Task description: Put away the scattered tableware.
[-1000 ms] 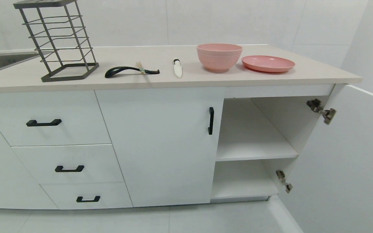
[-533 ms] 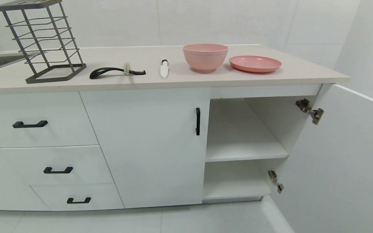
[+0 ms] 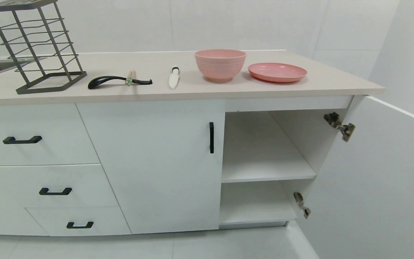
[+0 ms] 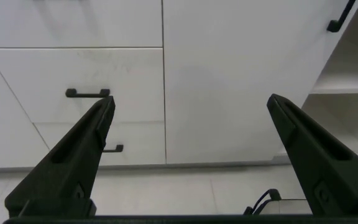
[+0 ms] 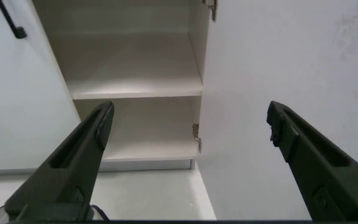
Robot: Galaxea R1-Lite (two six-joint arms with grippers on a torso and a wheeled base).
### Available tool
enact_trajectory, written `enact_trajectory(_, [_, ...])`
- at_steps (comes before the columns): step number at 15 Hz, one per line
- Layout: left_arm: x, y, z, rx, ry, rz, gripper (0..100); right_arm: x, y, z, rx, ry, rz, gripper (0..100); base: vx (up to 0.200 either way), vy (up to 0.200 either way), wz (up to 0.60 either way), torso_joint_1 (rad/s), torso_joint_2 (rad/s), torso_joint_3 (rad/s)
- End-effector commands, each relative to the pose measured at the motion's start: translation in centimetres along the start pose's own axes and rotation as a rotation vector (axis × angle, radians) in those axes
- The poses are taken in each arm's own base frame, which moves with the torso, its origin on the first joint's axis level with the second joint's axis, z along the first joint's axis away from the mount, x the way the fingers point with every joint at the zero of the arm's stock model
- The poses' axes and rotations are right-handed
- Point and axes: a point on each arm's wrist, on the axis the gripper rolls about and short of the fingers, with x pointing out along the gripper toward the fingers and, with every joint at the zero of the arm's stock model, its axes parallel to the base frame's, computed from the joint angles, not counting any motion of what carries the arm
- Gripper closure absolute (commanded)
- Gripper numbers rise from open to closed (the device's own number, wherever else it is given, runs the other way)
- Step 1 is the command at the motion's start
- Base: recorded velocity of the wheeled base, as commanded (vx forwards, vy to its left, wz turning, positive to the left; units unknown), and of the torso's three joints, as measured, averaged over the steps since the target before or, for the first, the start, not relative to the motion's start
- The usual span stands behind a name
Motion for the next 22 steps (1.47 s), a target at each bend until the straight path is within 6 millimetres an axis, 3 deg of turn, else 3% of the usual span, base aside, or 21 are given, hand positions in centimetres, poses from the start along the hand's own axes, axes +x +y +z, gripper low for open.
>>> enact_trajectory(1, [0.01, 0.00, 0.01, 0.000, 0.002, 0.001, 0, 0.02, 0.00, 0.02, -0.001, 0.001, 0.002, 0, 0.000, 0.000, 0.00, 0.000, 0.00, 0.000])
enact_trajectory(4, [0.01, 0.00, 0.02, 0.000, 0.000, 0.002, 0, 0.02, 0.00, 0.02, 0.001, 0.001, 0.002, 0, 0.200, 0.000, 0.00, -0.001, 0.00, 0.006])
enact_trajectory(10, [0.01, 0.02, 0.02, -0.008, 0.000, 0.010, 0, 0.02, 0.00, 0.00, 0.001, 0.002, 0.002, 0, 0.000, 0.000, 0.00, 0.000, 0.00, 0.000])
enact_trajectory(12, [0.01, 0.02, 0.04, -0.011, -0.002, 0.013, 0, 0.02, 0.00, 0.00, 0.001, 0.002, 0.002, 0, 0.200, 0.000, 0.00, 0.000, 0.00, 0.005])
enact_trajectory(22, [0.01, 0.04, 0.04, -0.020, -0.002, 0.022, 0, 0.02, -0.02, 0.00, -0.002, 0.002, -0.005, 0, 0.000, 0.000, 0.00, 0.042, -0.04, -0.009])
